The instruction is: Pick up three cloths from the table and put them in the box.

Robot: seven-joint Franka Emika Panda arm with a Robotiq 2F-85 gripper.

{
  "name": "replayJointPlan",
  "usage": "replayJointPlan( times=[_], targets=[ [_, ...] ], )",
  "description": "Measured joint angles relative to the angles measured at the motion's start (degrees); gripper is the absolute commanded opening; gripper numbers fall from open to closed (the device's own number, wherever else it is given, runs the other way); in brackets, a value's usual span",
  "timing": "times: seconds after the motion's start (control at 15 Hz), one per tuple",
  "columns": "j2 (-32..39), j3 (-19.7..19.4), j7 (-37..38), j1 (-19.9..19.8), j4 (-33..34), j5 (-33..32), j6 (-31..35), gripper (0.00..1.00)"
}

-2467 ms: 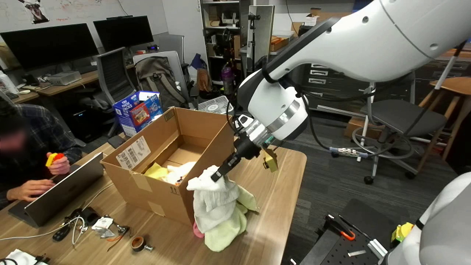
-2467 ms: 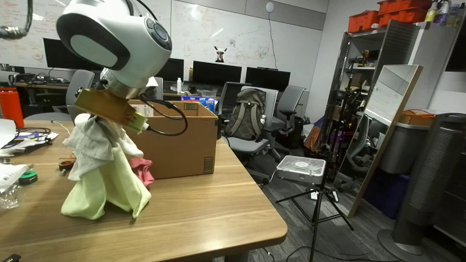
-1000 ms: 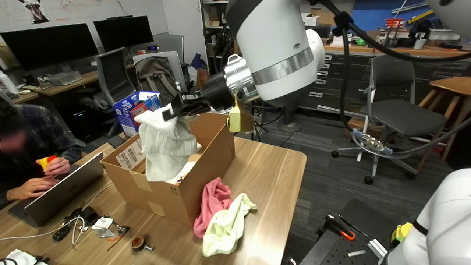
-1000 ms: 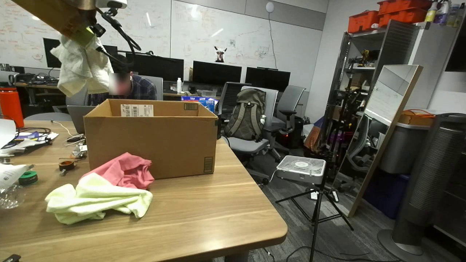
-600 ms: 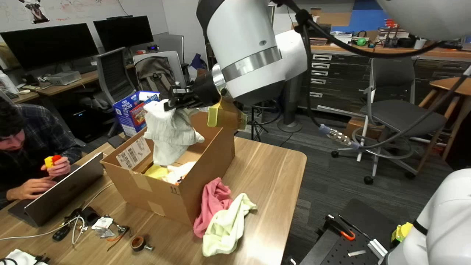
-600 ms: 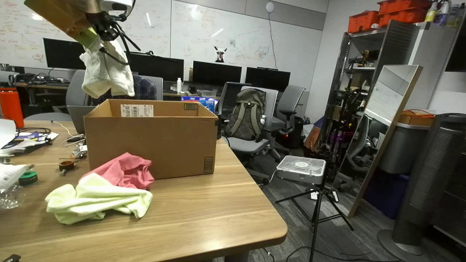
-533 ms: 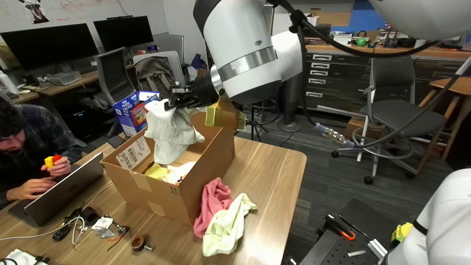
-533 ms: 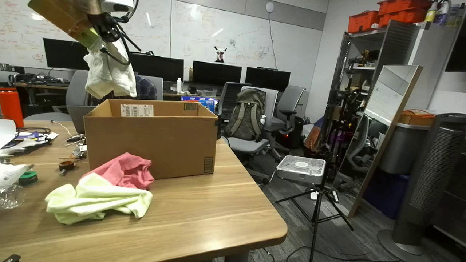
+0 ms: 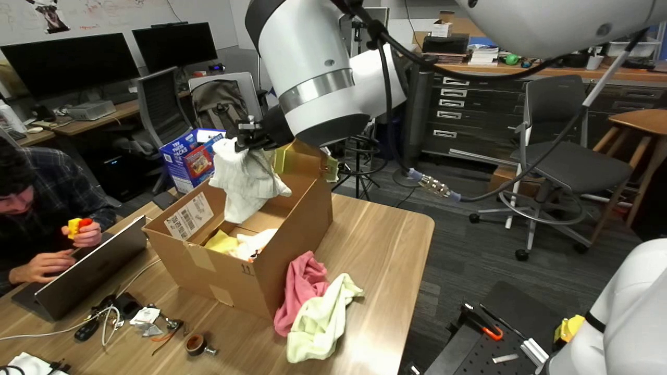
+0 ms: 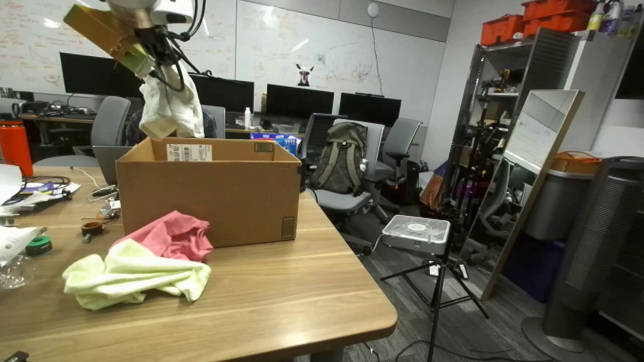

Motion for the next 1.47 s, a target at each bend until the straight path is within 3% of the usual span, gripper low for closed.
replayJointPlan(
  times=[0.53,0.6,1.07,1.47],
  targets=[
    [5.9,0.1,0.0,0.0,3.3,-0.6,5.1,0.96],
    [6.3,0.0,0.0,0.0,3.4,-0.7,5.3,0.99],
    [8.4,-2.3,3.9,-2.2,-2.3,-6.0,5.5,1.00],
    [6.9,-6.0,13.7,-5.9,-11.9,-19.7,-0.3,1.00]
  ],
)
